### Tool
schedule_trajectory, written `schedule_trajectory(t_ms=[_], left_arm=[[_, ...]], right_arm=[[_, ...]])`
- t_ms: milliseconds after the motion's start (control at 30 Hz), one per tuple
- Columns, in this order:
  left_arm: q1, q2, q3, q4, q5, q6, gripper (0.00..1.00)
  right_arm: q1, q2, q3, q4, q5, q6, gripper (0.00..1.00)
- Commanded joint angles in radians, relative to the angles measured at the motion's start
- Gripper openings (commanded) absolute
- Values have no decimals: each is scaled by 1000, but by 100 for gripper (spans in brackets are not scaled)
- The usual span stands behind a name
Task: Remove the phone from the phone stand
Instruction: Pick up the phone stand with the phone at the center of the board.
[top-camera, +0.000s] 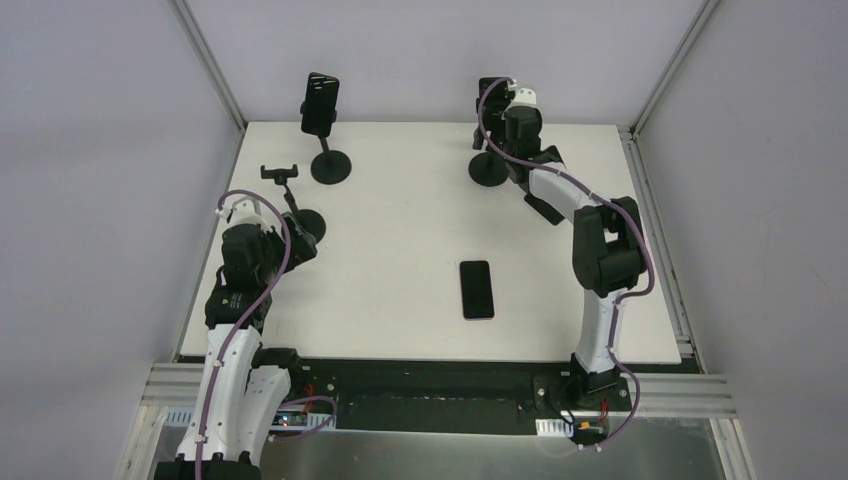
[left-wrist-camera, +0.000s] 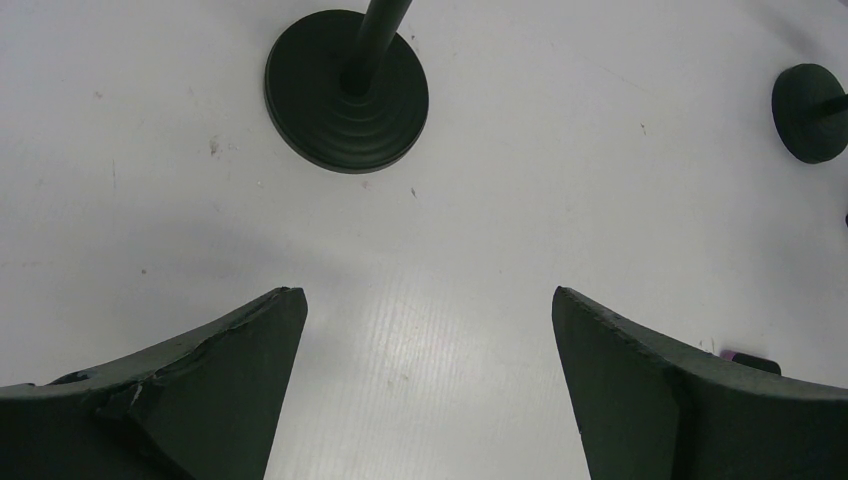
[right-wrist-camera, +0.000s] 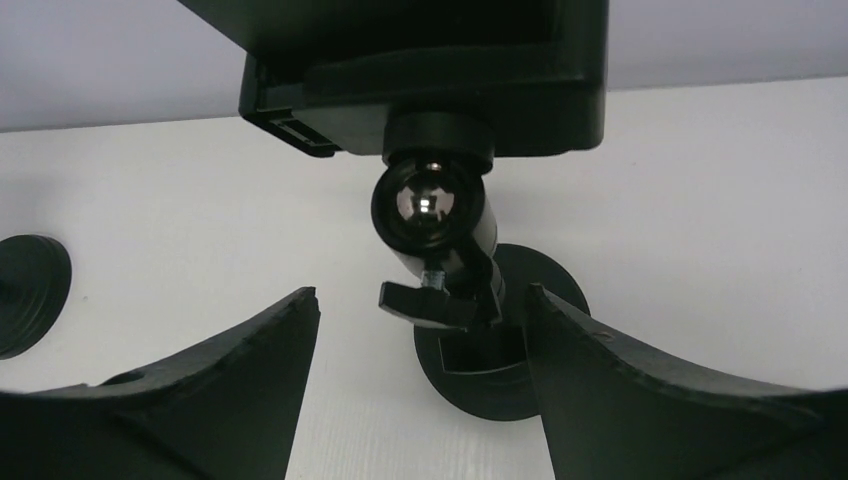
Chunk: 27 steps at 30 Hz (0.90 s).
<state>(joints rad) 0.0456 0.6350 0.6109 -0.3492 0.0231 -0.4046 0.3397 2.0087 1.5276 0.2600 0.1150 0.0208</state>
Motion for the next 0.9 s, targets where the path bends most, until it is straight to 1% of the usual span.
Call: schedule_trajectory(t_ms=[0,267,500,667,767,867], left_arm=[[-1,0,20,9,9,11,99],[0,0,18,9,12,13,99],[-1,0,16,9,15,15,99],[-1,-5,13,8,14,16,99],[0,-8,12,9,12,16,99],[-1,-6,13,9,9,16,99]], right_arm=[[-4,30,96,-37,47,-62,77],[-30,76,155,-76,65,-87,76],[-44,137,234,-82,-3,-87,76],[-50,187,285,-46,-44,-95,69],[-55,211,311,-44,-43,-83,61],[-57,211,300,-21,-53,-75,51]])
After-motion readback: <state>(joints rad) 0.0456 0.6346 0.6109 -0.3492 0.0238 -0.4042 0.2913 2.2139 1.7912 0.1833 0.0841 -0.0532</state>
